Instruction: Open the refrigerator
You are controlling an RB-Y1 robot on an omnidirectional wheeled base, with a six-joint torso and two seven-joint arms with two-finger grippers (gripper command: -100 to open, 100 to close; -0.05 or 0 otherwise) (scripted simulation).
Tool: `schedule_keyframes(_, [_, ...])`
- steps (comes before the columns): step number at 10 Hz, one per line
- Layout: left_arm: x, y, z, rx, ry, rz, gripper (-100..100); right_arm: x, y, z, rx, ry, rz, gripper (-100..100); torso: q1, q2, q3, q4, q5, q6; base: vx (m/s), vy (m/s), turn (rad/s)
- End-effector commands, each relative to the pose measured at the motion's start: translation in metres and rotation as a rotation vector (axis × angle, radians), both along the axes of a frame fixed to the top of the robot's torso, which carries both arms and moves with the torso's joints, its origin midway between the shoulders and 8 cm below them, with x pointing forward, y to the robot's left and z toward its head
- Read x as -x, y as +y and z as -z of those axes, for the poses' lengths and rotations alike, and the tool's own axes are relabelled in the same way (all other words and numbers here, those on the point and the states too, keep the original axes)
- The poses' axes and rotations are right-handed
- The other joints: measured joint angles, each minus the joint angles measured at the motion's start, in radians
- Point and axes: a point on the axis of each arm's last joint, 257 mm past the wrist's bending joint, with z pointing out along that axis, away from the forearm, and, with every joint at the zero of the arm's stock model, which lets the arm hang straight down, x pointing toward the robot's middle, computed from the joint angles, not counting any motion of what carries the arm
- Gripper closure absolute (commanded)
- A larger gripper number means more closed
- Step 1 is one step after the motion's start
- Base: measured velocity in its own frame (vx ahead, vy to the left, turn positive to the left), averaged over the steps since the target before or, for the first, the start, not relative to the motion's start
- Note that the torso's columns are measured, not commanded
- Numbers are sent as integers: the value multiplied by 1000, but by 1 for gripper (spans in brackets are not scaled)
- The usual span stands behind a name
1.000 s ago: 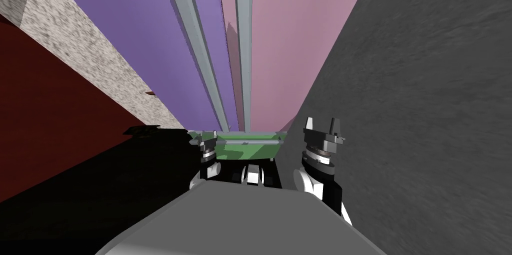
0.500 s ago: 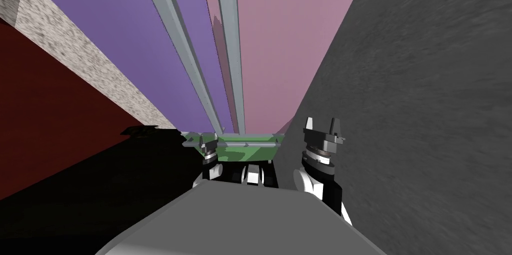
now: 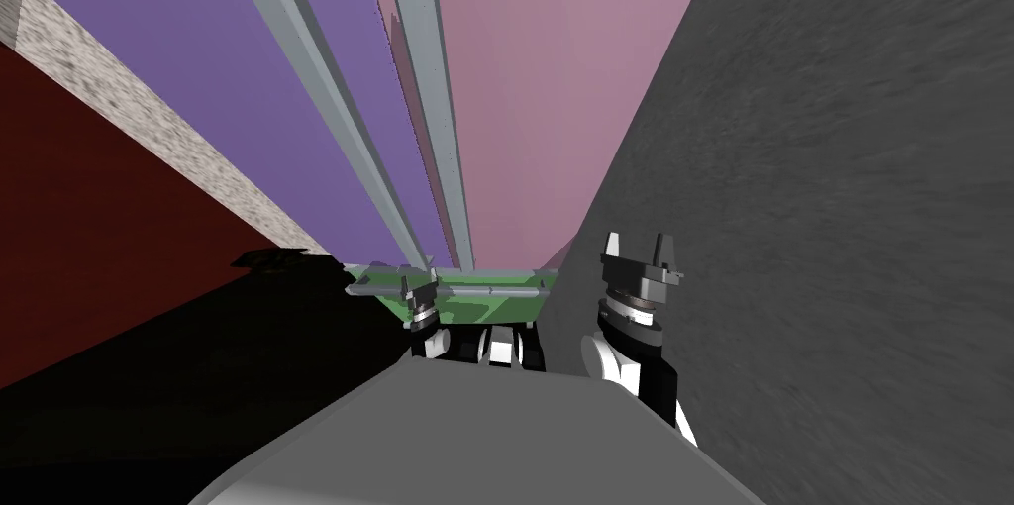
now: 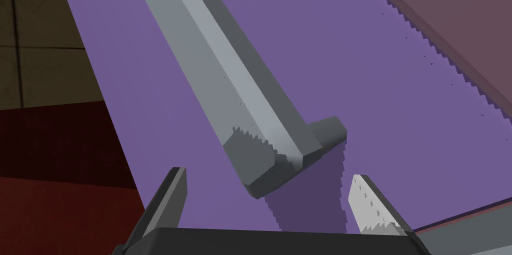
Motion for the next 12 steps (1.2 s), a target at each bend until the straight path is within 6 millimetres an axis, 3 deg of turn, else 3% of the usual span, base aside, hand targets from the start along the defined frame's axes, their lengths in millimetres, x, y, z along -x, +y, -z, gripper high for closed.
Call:
schedule_keyframes(1, [-15, 0, -7, 2, -3, 6, -100, 0, 0, 0, 0, 0, 0, 0, 5, 2, 1, 1, 1, 0, -18, -9, 38])
schedule_keyframes(4, [-40, 0, -20, 0, -3, 15, -100, 0, 0, 0, 0, 0, 0, 0, 2, 2, 2, 1, 1, 0, -48, 5, 35])
schedule_keyframes(6, [-50, 0, -26, -1, -3, 19, -100, 0, 0, 0, 0, 0, 0, 0, -1, 0, 0, 1, -1, 0, -41, 0, 16])
schedule_keyframes(7, [-45, -1, -20, 2, 5, 19, -100, 0, 0, 0, 0, 0, 0, 0, 0, 0, 0, 3, -3, -1, -17, -3, 0])
schedule_keyframes(8, [-35, 0, -17, 0, -3, 13, 100, 0, 0, 0, 0, 0, 0, 0, 0, 0, 0, 2, -2, -1, 29, -8, -47])
schedule_keyframes(12, [1, -1, 0, 3, -3, 0, 100, 0, 0, 0, 0, 0, 0, 0, 1, -1, 0, -1, 1, 1, 52, 3, -30])
